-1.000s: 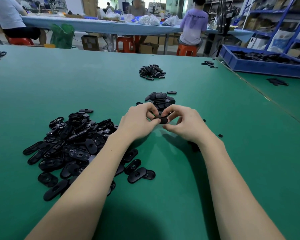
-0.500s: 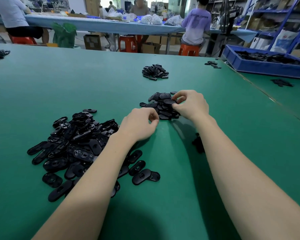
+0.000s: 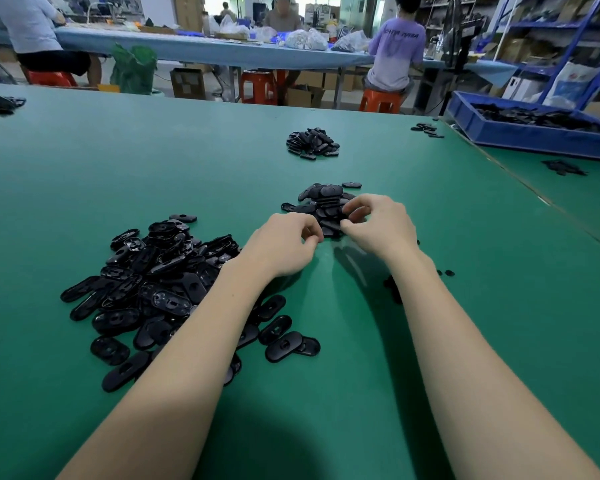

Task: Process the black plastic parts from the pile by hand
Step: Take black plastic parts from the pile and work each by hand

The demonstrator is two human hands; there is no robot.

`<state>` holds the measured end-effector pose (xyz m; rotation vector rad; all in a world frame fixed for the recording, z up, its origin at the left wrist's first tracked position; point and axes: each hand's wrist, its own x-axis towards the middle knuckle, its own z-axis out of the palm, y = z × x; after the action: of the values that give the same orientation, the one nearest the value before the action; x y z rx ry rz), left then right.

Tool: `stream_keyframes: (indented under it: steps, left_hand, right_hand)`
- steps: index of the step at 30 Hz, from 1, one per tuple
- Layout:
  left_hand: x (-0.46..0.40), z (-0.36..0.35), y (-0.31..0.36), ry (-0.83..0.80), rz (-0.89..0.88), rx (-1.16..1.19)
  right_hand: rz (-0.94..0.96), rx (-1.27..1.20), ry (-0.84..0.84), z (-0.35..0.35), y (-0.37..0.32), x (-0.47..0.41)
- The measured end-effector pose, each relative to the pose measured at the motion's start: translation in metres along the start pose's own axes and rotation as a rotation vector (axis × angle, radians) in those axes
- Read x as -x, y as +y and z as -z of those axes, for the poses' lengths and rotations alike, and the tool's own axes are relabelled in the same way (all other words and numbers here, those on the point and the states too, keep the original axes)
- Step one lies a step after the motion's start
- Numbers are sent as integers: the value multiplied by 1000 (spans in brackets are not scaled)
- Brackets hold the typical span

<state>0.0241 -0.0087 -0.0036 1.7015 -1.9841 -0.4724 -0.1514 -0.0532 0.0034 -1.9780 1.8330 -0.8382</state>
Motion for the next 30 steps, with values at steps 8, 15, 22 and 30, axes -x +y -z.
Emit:
stream_keyframes:
  steps: [8,15,22,30]
  left_hand:
    - [2,27,-2,47,-7,71]
    - [4,51,-25,123,105,122]
    - [3,49,-33,98,137,98]
    - [4,52,-38,113,242,-149]
  right_hand:
    - [57,-48,-31,-21,-7,39]
    - [100,-61,-109,-28,-17,40]
    - [284,-72,-228,-41,-36,45]
    - [415,33,-345,-49,-53,58]
